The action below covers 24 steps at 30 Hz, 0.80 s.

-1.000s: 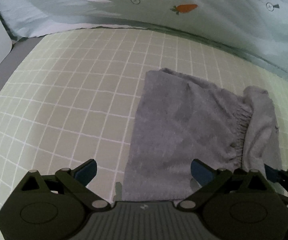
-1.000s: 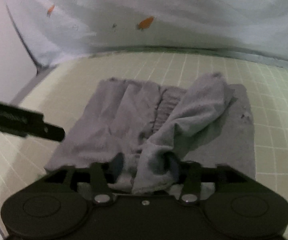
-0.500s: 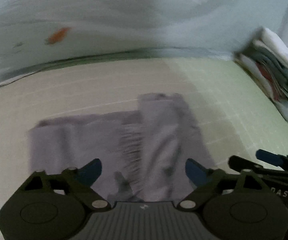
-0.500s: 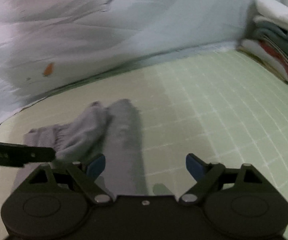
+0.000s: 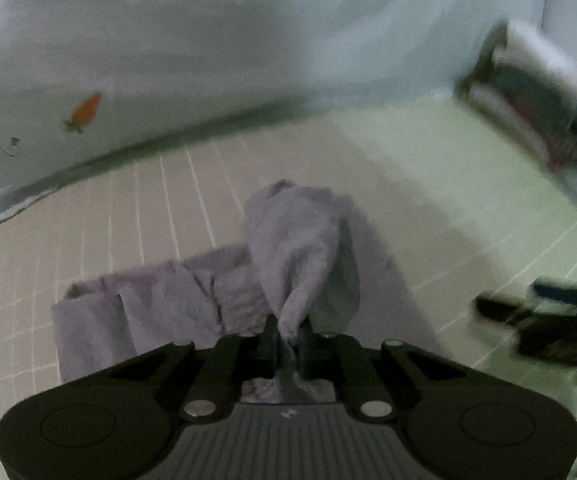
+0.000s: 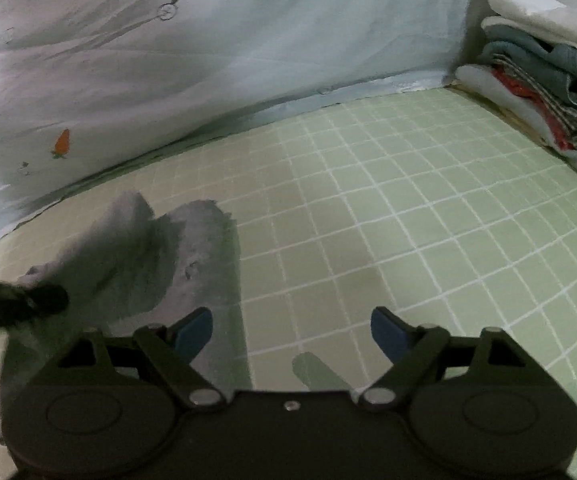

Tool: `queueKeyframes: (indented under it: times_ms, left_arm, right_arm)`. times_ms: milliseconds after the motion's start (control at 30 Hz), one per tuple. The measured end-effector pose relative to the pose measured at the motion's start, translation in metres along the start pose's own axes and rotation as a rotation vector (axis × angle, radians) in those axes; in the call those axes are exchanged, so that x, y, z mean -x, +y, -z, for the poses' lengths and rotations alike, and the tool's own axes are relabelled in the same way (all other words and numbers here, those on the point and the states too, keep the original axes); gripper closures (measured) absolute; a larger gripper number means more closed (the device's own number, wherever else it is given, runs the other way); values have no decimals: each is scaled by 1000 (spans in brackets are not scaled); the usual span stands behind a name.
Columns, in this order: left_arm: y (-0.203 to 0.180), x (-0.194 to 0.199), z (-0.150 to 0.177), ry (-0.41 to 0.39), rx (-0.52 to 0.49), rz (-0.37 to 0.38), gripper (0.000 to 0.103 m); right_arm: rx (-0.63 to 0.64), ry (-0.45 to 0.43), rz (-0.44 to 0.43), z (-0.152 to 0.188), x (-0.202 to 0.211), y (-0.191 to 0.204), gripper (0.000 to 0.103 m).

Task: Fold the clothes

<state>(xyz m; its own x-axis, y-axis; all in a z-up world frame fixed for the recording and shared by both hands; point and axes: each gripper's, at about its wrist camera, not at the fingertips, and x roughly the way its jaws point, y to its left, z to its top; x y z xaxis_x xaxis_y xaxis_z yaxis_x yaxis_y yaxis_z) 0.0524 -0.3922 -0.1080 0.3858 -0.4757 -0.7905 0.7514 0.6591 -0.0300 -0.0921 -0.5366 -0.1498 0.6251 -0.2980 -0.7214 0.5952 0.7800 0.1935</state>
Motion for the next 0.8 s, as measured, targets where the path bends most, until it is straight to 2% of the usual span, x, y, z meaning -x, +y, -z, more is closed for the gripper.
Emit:
queueKeyframes:
  times_ms: [133,200,267,333,433,533,600,633,800]
  left_arm:
    - [25,47,1,-123,73,13,93]
    - [51,64,6,-153,145,-9,93]
    - [78,71,18,-148,222,-54,93]
    - [111,66,36,-107,332,-115,92]
    - [157,45,69,27,503,-194,81]
    - [178,42,92,83,577,-198,63]
    - [186,40,102,102,602,-184,32]
    - [186,37,102,102,596,-168,28]
    - [183,18,98,129,555,-79,23]
  right_arm:
    - [22,-2,-26,6,4,16,16]
    - [42,1,-40,10,6,27,16]
    - [68,6,-54,14,7,38,16]
    - [91,13,-68,17,8,49,16]
    - [128,26,-87,19,7,65,16]
    - [161,28,-100,19,7,78,15]
    - [176,34,-111,17,5,85,13]
    - [180,41,-119,16,2,88,10]
    - [179,90,-171,10,-21,103,5]
